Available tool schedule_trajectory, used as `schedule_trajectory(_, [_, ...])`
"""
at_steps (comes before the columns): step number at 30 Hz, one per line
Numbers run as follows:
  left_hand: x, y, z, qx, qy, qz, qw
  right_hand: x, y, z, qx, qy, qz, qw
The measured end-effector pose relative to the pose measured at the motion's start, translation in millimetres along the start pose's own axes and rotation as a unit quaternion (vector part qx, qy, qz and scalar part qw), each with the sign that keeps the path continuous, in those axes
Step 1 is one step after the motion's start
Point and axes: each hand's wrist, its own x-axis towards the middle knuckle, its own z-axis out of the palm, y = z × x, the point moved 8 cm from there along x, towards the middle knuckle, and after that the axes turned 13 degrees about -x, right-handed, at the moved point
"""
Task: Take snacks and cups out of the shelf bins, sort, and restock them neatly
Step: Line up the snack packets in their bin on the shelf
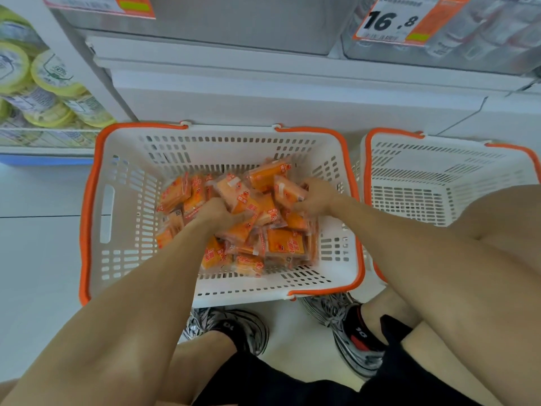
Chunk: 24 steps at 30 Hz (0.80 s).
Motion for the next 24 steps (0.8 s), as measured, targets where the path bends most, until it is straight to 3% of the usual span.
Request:
schedule_trajectory(3, [3,-6,7,-0.054,-0.017,-0.020,0.998,-3,8,0,0.088,-0.035,0.030,0.995])
schedule_trajectory(7, [-8,-1,18,-0.132,-0.066,-0.038,0.988,-11,7,-9,0.074,-0.032,0.050,0.995])
schedule_trajectory(12, [-34,8,26,-0.229,-0.113,-0.075,0.964,-33,-16,-53,0.019,-0.018,-0.006,1.000])
schedule_trajectory(18, [-71,37,39,-0.318,-0.128,-0.053,0.938,-86,-34,-120,0.025,0.031,-0.050,0.998])
schedule_trajectory(21, [-82,57,36,-0.365,-0.113,-0.011,0.924,-107,-34,-151,0.107,0.089,-0.056,0.989])
schedule_trajectory(24, [-104,86,35,-0.454,-0.131,0.034,0.881,-125,-30,-163,0.303,0.134,-0.049,0.942])
